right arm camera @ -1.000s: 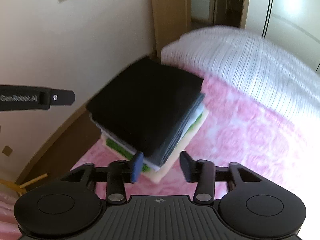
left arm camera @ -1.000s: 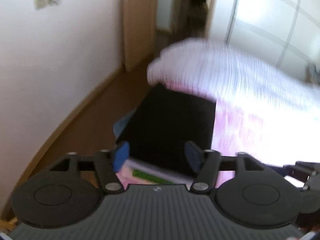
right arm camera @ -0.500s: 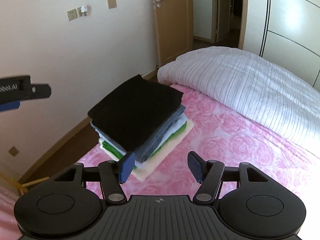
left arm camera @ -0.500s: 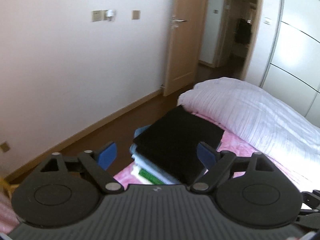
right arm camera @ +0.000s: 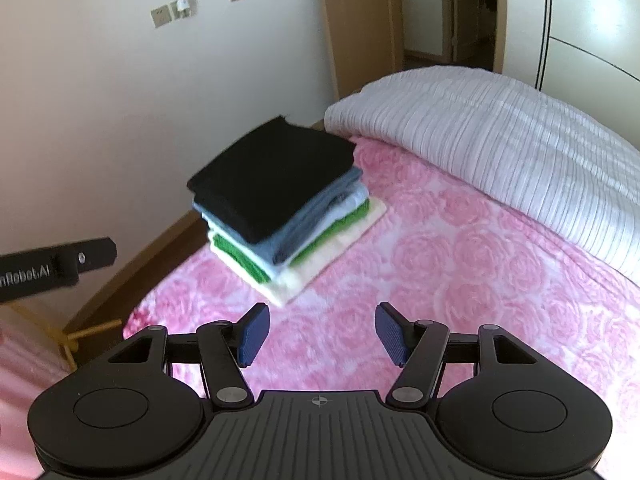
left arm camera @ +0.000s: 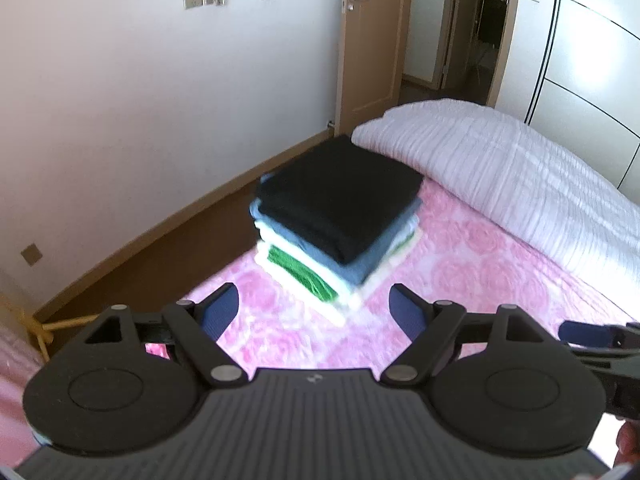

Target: Fold clothes

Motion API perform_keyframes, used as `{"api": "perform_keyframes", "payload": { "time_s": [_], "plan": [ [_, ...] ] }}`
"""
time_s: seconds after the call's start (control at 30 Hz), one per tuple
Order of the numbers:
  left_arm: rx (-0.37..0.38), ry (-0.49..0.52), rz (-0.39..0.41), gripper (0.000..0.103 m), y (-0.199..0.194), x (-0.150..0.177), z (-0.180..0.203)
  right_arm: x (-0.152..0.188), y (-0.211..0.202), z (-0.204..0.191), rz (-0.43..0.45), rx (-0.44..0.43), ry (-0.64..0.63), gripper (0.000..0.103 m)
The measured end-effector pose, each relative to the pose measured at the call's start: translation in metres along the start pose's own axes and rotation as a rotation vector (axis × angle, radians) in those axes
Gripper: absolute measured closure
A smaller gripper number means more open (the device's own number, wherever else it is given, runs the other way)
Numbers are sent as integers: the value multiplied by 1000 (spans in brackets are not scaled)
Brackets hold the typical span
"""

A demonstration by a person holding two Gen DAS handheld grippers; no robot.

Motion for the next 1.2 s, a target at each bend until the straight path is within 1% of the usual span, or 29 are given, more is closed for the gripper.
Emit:
{"api": "perform_keyframes", "payload": {
  "time_s": [0.17, 0.43, 0.7, 0.87, 1.2],
  "plan": [
    [-11, -1, -39, 23, -6, 20, 10, 13, 0, 8, -42, -14, -11, 41],
    [-32, -4, -60, 23, -13, 28, 24, 25, 6, 27, -95, -17, -14, 41],
    [-50, 15, -86, 23, -6, 29, 39, 27, 15, 38, -129, -42, -12, 41],
    [-60, 24, -106, 23, 5, 30, 47, 25, 24, 45, -146, -49, -8, 41],
    [-73, 18, -169, 23, 35, 38, 57, 21, 47, 59, -199, -32, -14, 41]
  ]
}}
Point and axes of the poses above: each gripper's, at about its wrist camera, not at the fingertips, and y roughly the way its jaws point, z to its right, x to its underside, the point moved 10 cm from there along y, roughly the way its jaws point, and after that the axes turned 14 degrees about -x, right-handed, at the moved point
